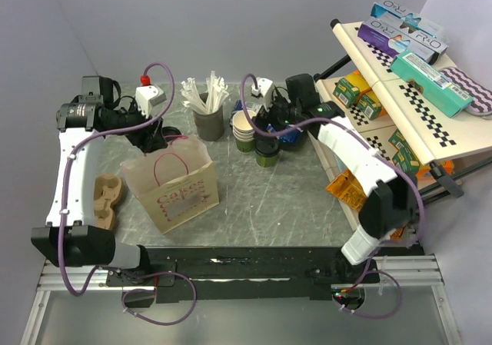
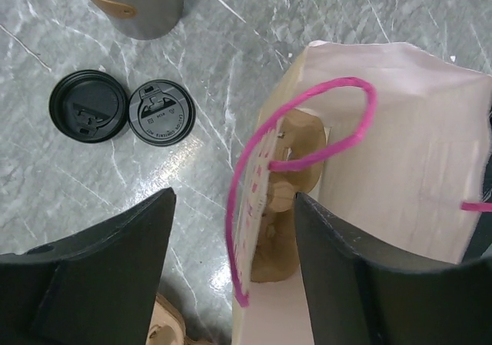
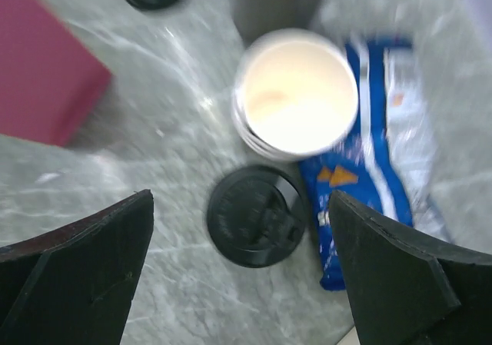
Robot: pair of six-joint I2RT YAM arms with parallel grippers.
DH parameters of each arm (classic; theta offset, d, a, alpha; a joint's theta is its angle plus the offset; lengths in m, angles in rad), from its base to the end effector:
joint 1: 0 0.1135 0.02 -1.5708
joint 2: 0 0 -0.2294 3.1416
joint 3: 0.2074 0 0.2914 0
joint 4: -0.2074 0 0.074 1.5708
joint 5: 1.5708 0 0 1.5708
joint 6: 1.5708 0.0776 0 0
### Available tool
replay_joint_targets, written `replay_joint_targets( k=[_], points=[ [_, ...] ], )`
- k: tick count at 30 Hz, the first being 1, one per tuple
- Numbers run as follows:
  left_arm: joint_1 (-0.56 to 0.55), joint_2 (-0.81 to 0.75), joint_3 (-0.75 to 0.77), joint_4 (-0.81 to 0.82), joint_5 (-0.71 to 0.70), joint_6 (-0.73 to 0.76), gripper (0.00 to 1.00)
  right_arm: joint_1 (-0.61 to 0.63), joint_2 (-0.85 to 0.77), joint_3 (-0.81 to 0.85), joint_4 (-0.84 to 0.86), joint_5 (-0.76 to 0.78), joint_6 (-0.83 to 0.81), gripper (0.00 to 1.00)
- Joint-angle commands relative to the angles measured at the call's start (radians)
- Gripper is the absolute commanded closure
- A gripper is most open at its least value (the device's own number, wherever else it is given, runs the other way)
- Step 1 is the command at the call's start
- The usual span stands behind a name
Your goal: Pack the takeout coffee
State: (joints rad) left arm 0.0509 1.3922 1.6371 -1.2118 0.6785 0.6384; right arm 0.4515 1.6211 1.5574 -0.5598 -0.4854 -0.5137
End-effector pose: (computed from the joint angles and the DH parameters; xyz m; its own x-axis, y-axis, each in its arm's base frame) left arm 0.3197 -0.0325 0.3560 -0.4716 0.4405 -0.7639 0.7439 0.6639 -0.0765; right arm 0.3763 0.2227 0.3011 -0.1005 -0.5317 -0.8409 -0.8911 0.4240 -0.1617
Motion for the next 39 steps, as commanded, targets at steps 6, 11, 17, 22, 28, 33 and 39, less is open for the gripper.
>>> replay_joint_targets(
  k=[6,11,17,22,28,33,39],
  points=[
    [-0.003,-0.084,0.021,-0.011,-0.005,-0.020,0.31,-0.040,0.200,0.127,-0.124,0.068,-0.011,0.00],
    [-0.002,-0.082,0.023,-0.015,-0.008,-0.028,0.31,-0.043,0.250,0.148,-0.150,0.065,-0.014,0.00],
    [-0.003,-0.073,0.023,-0.022,-0.011,-0.031,0.31,-0.043,0.266,0.147,-0.164,0.061,-0.008,0.00],
    [-0.005,-0.070,0.018,-0.020,-0.016,-0.029,0.31,-0.042,0.275,0.151,-0.202,0.061,-0.028,0.00],
    [-0.003,-0.070,0.007,-0.017,-0.011,-0.029,0.31,-0.042,0.296,0.162,-0.232,0.079,-0.042,0.00],
    [-0.003,-0.078,-0.005,-0.014,-0.016,-0.029,0.32,-0.042,0.293,0.151,-0.221,0.080,-0.042,0.00],
    [-0.003,-0.090,-0.020,-0.008,-0.020,-0.032,0.31,-0.042,0.286,0.142,-0.209,0.079,-0.045,0.02]
  ],
)
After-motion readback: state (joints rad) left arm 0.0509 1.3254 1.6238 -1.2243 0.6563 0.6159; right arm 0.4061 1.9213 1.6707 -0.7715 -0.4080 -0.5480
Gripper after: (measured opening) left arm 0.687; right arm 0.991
